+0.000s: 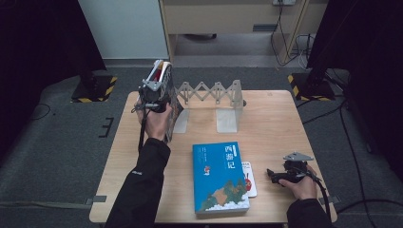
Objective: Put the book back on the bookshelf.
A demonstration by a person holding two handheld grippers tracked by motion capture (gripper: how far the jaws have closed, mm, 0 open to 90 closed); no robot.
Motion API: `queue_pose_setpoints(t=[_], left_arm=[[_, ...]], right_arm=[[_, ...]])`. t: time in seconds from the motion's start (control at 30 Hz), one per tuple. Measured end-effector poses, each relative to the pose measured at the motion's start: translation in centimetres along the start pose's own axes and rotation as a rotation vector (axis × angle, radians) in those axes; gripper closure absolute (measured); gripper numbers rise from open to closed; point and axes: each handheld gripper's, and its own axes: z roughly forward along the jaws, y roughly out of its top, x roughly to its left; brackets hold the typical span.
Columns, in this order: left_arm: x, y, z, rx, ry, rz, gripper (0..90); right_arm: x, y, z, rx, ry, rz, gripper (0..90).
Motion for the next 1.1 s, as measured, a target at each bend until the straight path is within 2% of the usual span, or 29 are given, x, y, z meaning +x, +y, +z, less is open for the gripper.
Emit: queue_pose_setpoints(t=[0.2, 0.33, 0.6, 0.77, 0.93, 1.03, 1.1], left_arm=[[0.2, -1.0, -1.8, -0.036, -0.062, -0.011, 60.8], [0.4, -1.8, -3.0, -0.056, -0.076, -0.004, 58.7], [1.5, -3.2, -4.5, -0.09, -0.117, -0.024, 53.1], [2.2, -4.2, -5.3, -0.112, -0.172, -0.043, 50.2], [2.7, -5.3, -6.6, -0.131, -0.23, -0.041, 46.8], [2.8, -6.3, -7.3, -0.133, -0.293, -0.045, 43.1], [2.9, -7.1, -7.7, -0.133, -0.312, -0.046, 42.2]], right_arm=[[0.0, 0.0, 0.0, 0.002, 0.001, 0.0, 0.7], [0.0, 0.0, 0.0, 0.001, 0.0, 0.0, 0.7], [0.0, 0.0, 0.0, 0.0, 0.0, 0.0, 0.7], [0.0, 0.0, 0.0, 0.0, -0.001, -0.001, 0.7], [0.0, 0.0, 0.0, 0.0, 0.0, -0.001, 0.7], [0.0, 0.0, 0.0, 0.0, 0.0, 0.0, 0.7], [0.0, 0.0, 0.0, 0.0, 0.0, -0.001, 0.7]])
